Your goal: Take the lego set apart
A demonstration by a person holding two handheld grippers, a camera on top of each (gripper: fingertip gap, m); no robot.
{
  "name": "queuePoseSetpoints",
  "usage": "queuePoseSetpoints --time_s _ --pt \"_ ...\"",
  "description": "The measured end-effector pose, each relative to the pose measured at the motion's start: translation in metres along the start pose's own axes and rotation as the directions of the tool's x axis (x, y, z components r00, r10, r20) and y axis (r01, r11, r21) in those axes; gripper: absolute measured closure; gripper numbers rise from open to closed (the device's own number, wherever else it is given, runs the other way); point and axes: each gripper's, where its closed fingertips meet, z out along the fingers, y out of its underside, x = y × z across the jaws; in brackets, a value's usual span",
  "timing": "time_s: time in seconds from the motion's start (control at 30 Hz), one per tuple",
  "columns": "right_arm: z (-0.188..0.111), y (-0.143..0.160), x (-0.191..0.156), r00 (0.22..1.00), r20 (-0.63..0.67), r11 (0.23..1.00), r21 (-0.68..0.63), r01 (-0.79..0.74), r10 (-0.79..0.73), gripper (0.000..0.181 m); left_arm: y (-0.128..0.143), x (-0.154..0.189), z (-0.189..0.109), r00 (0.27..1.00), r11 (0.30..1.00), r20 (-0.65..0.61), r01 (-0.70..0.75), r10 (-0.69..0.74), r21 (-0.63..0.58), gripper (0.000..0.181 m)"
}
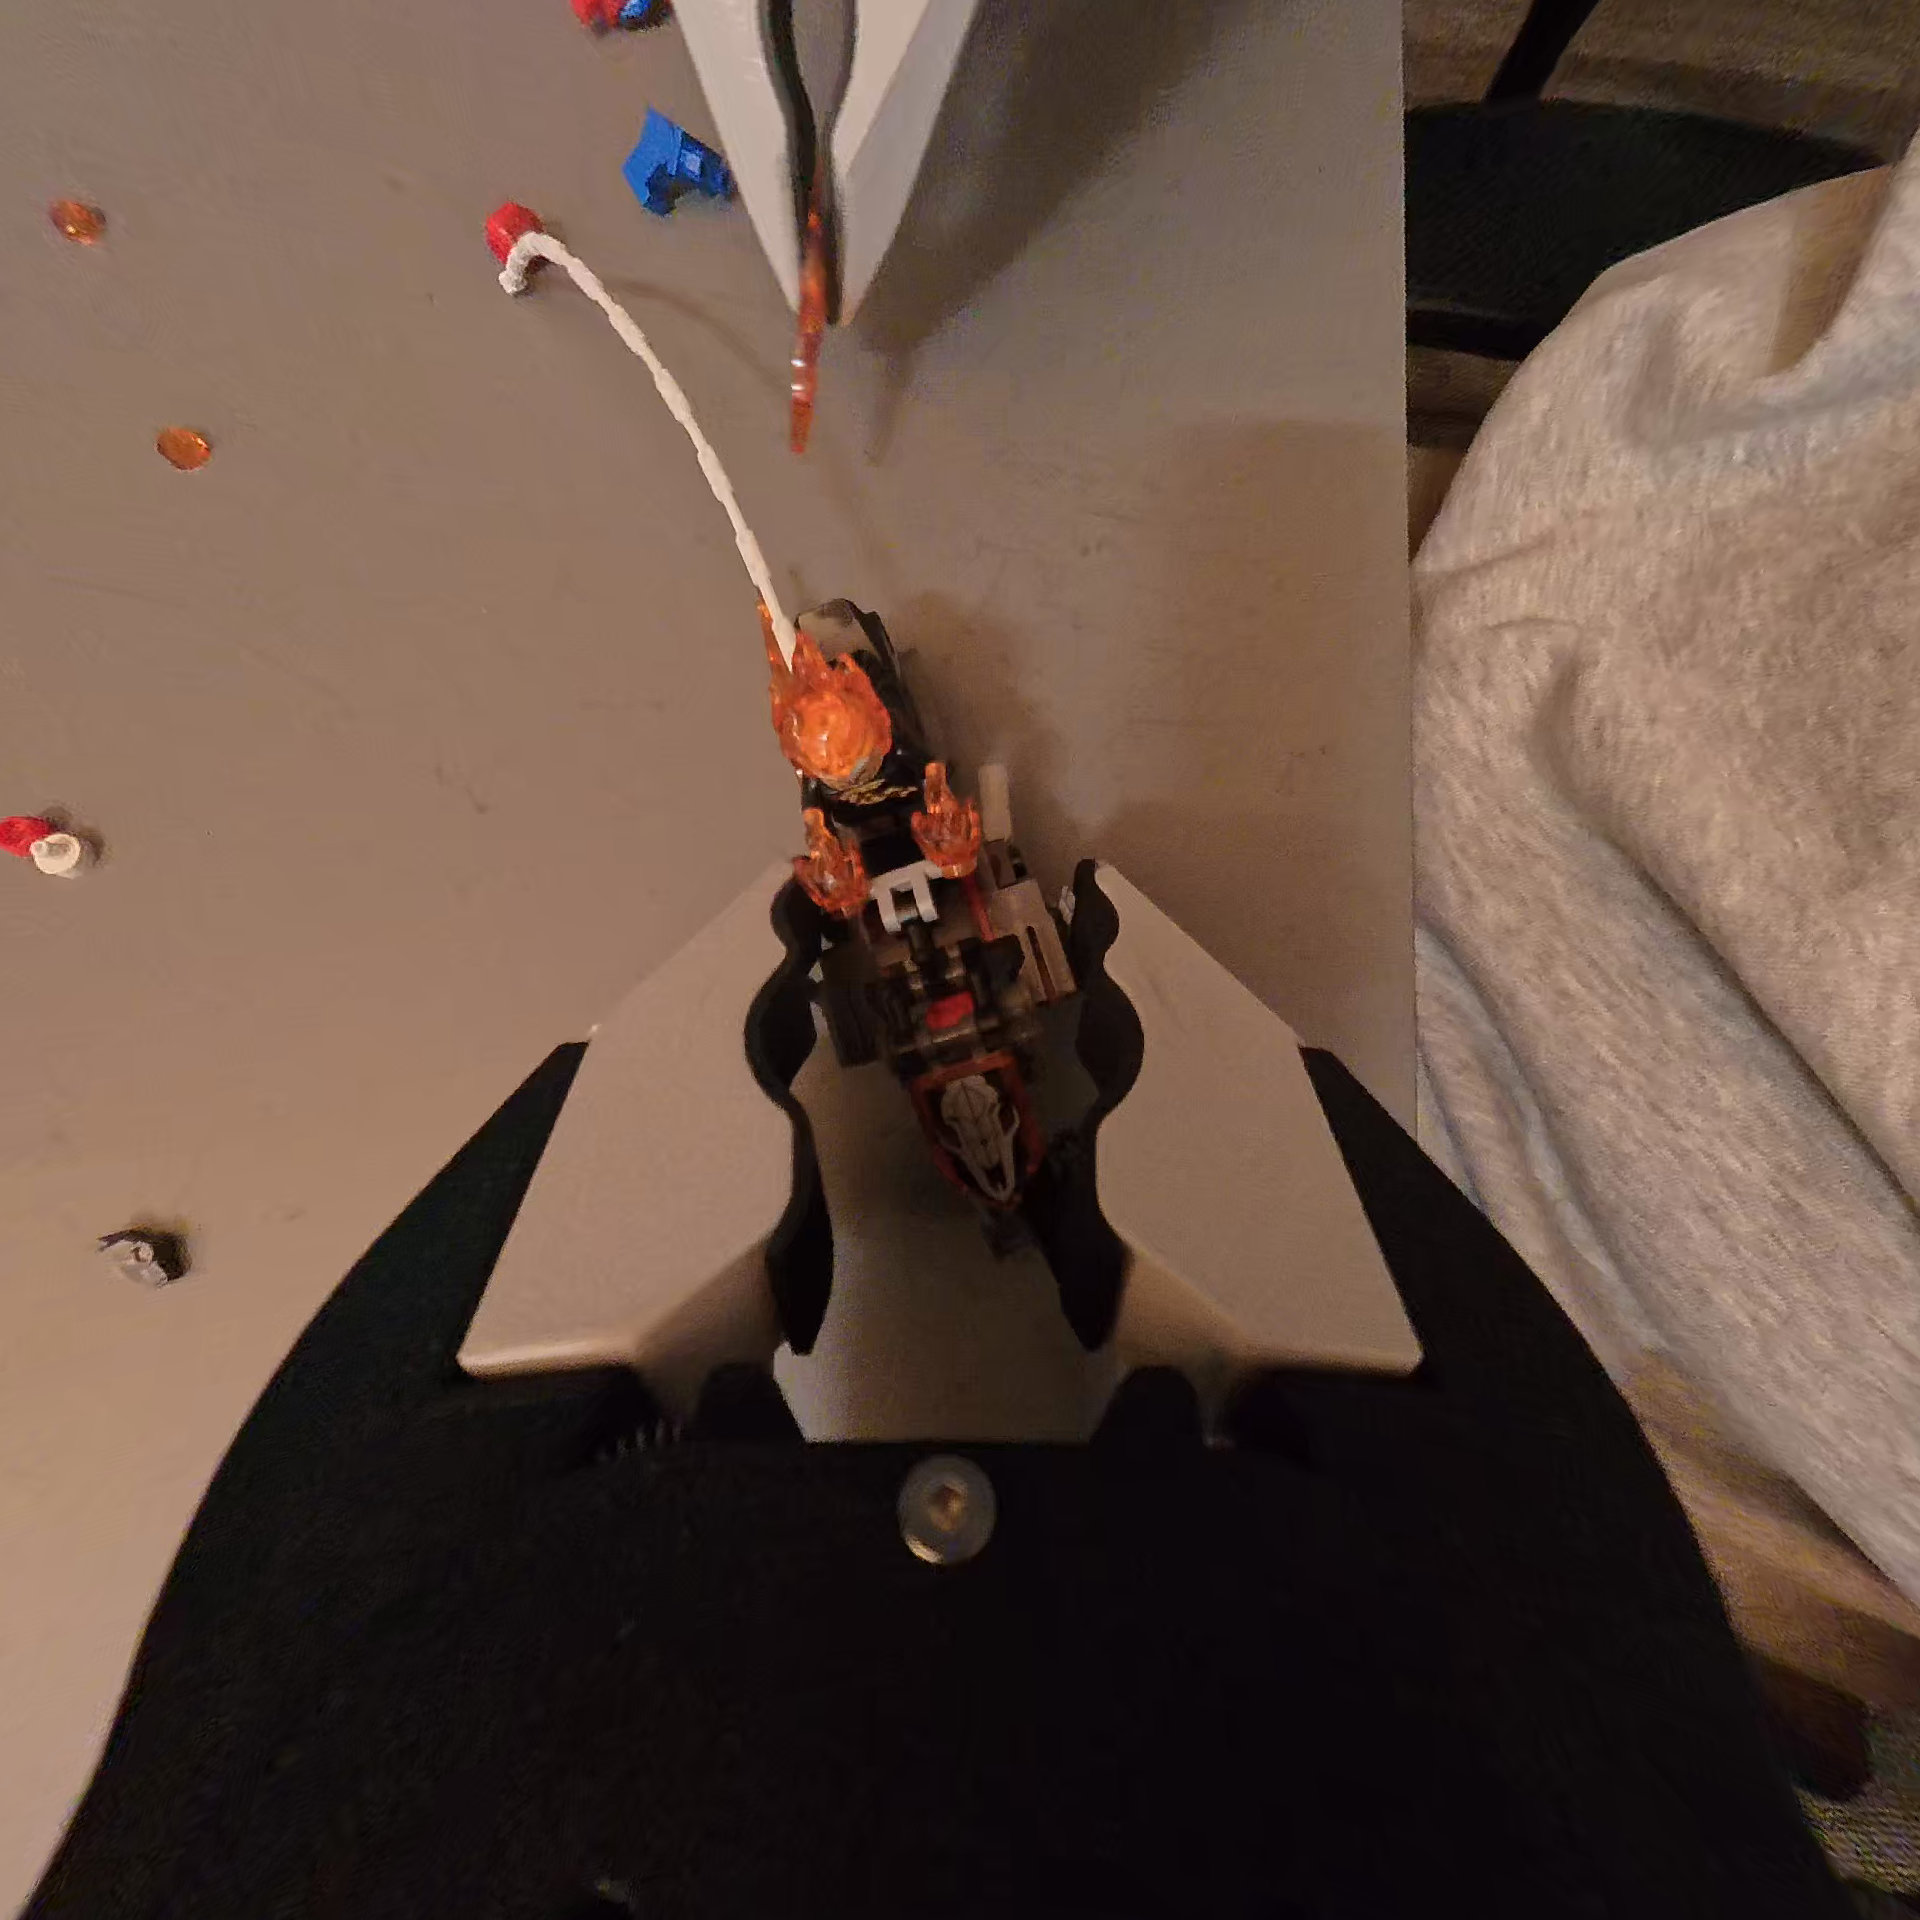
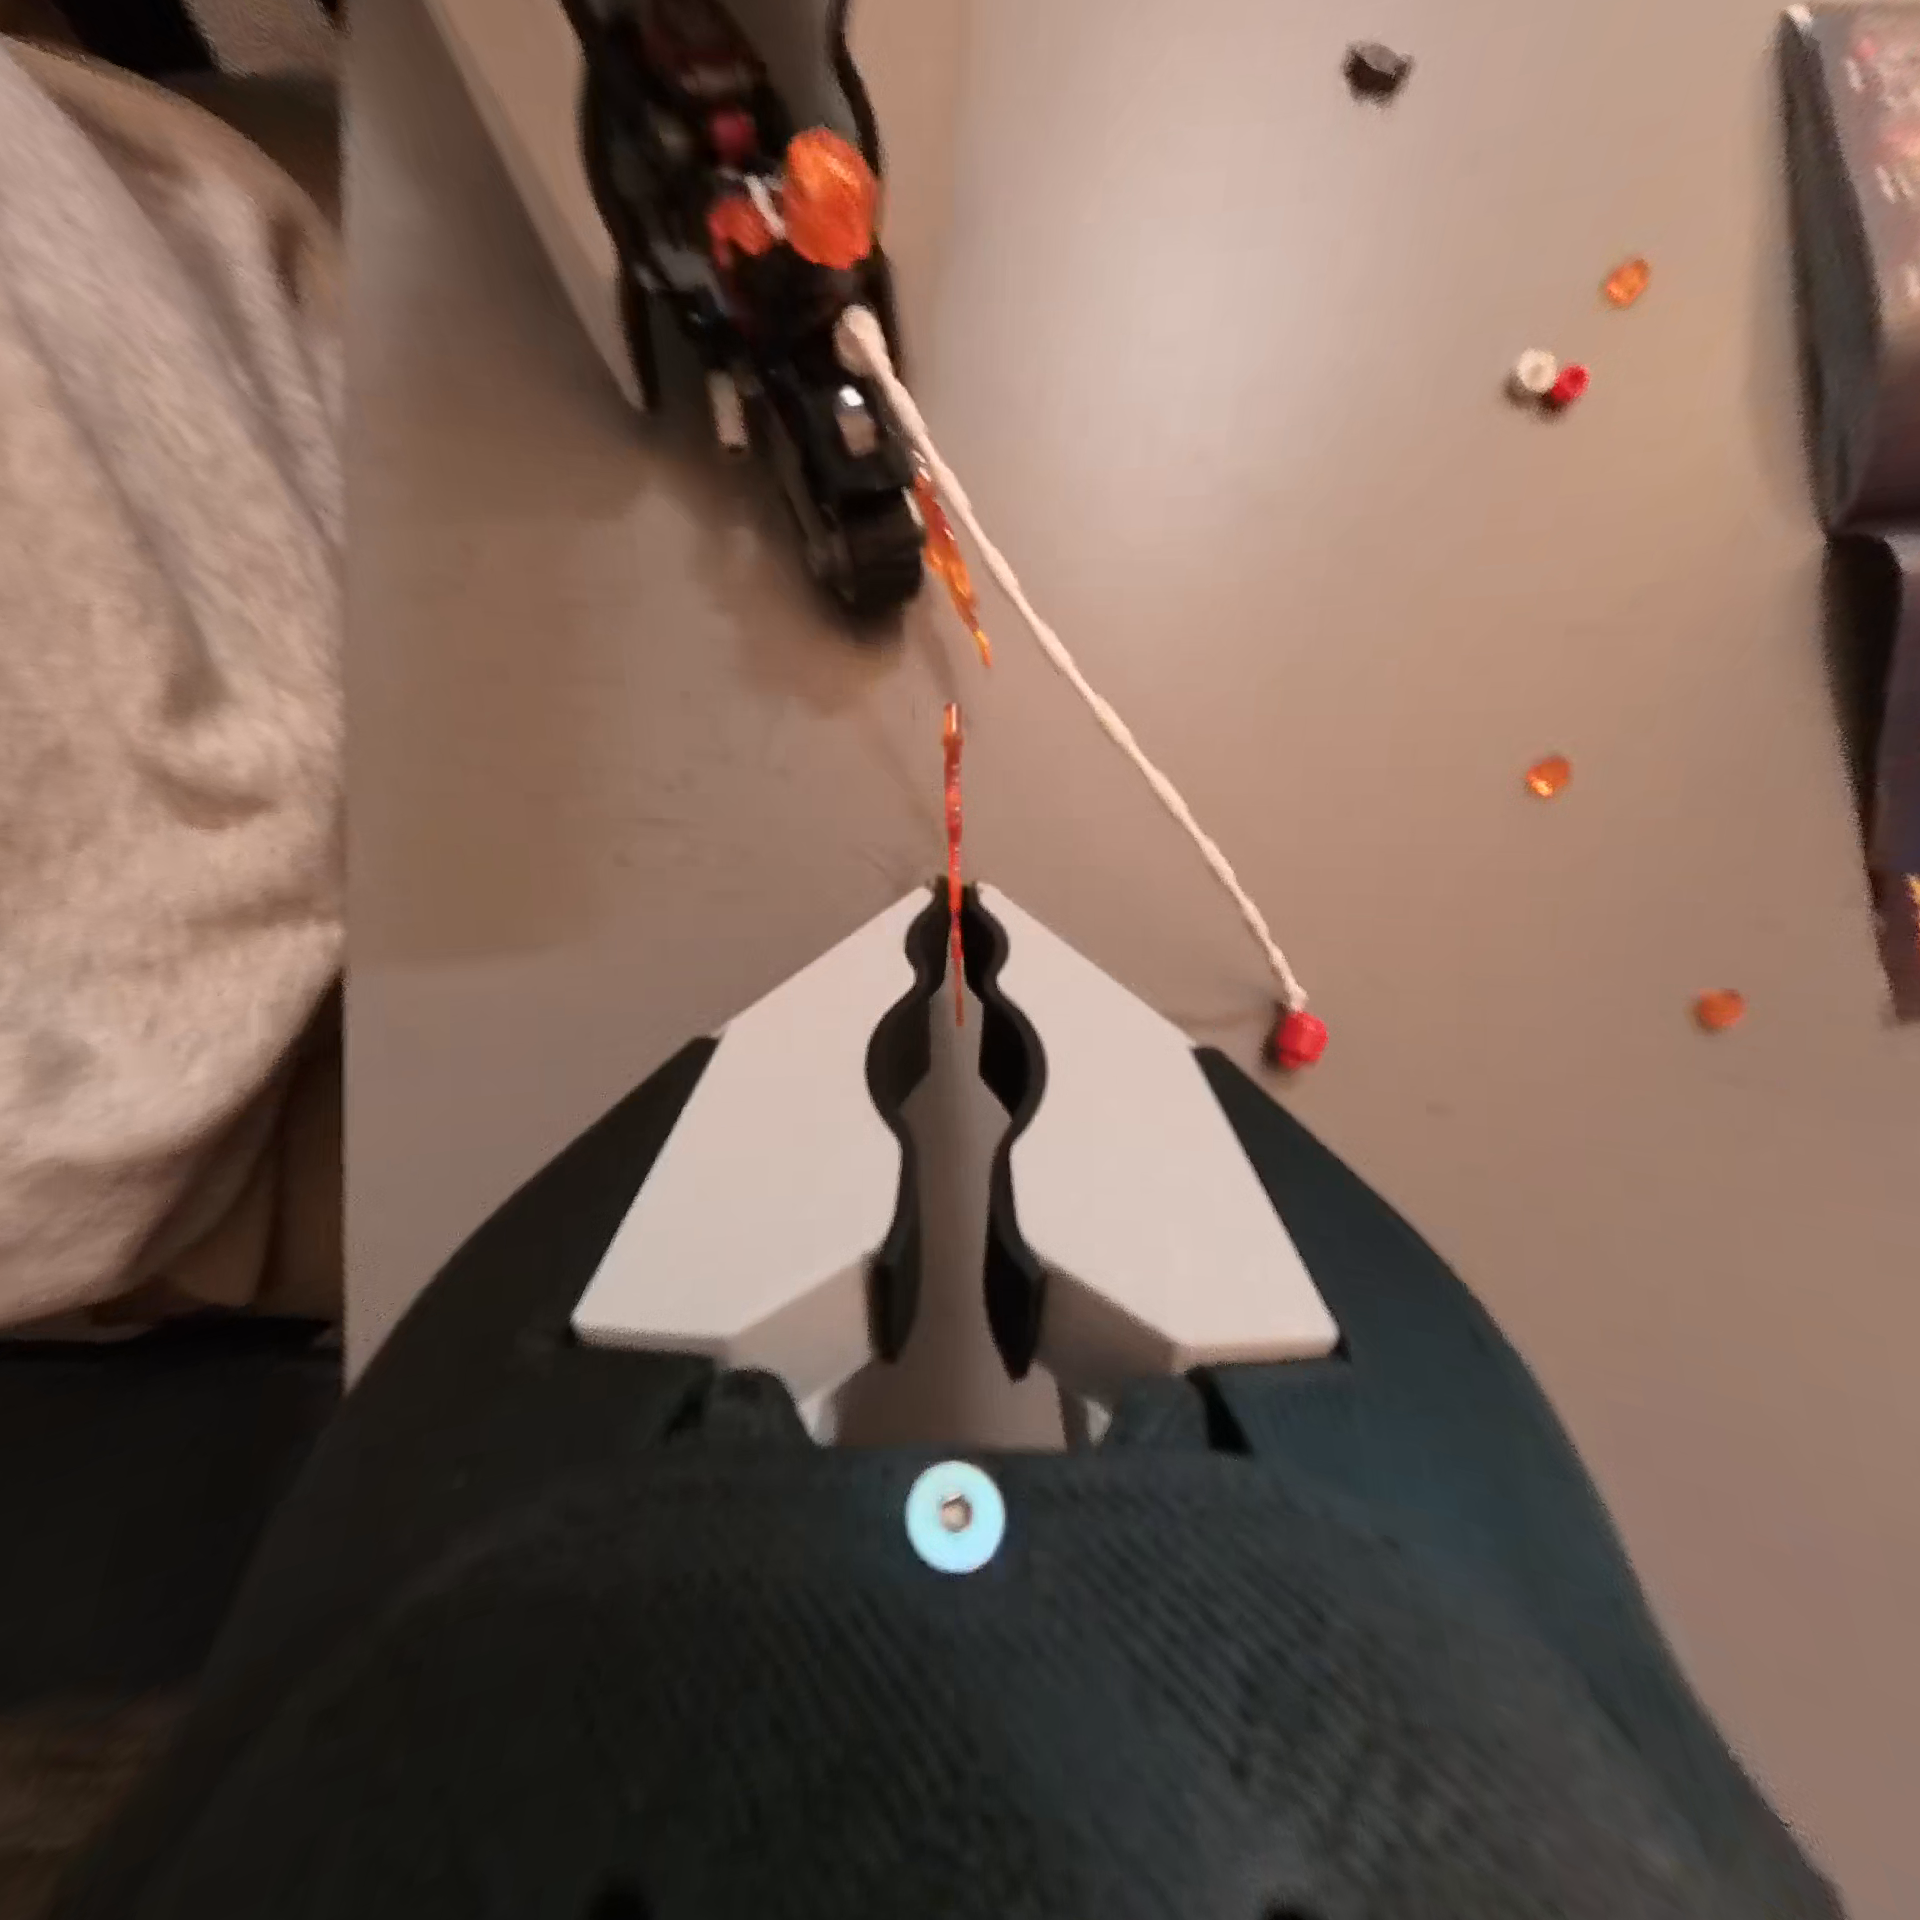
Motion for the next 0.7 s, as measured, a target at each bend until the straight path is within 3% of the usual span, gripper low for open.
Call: queuePoseSetpoints --time_s 0.03,0.1,0.17,0.27,0.4,0.57,0.7 --pt "-0.001 0.005 0.005 0.999 -0.031 1.000 -0.012 -0.007 0.007 0.181 0.000 0.000 0.000 1.000 1.000 0.008 -0.009 0.009 -0.001 0.131" --pt "-0.005 0.010 0.013 0.996 -0.087 1.000 -0.012 -0.022 0.021 0.173 0.000 0.000 -0.001 0.999 1.000 0.019 -0.026 0.026 0.001 0.132" --pt "-0.010 0.013 0.021 0.990 -0.128 0.998 -0.010 -0.057 0.055 0.152 -0.001 0.001 0.000 0.999 0.999 0.025 -0.043 0.043 0.000 0.132" --pt "-0.017 0.002 0.021 0.987 -0.128 0.994 0.056 -0.091 0.098 0.155 -0.001 0.002 0.000 0.998 0.998 0.030 -0.054 0.054 -0.011 0.132" --pt "-0.010 -0.035 -0.019 0.998 0.047 0.979 0.199 -0.051 0.042 0.160 -0.001 0.002 0.001 0.998 0.998 0.027 -0.062 0.062 -0.015 0.132" --pt "0.024 -0.031 -0.008 1.000 -0.026 0.995 0.098 0.012 -0.009 0.158 -0.002 0.003 0.001 0.996 0.997 0.022 -0.081 0.081 -0.015 0.132" --pt "0.030 -0.041 -0.001 0.997 -0.010 0.988 0.135 0.073 -0.072 0.164 -0.002 0.004 0.002 0.993 0.993 0.031 -0.113 0.114 -0.032 0.132"
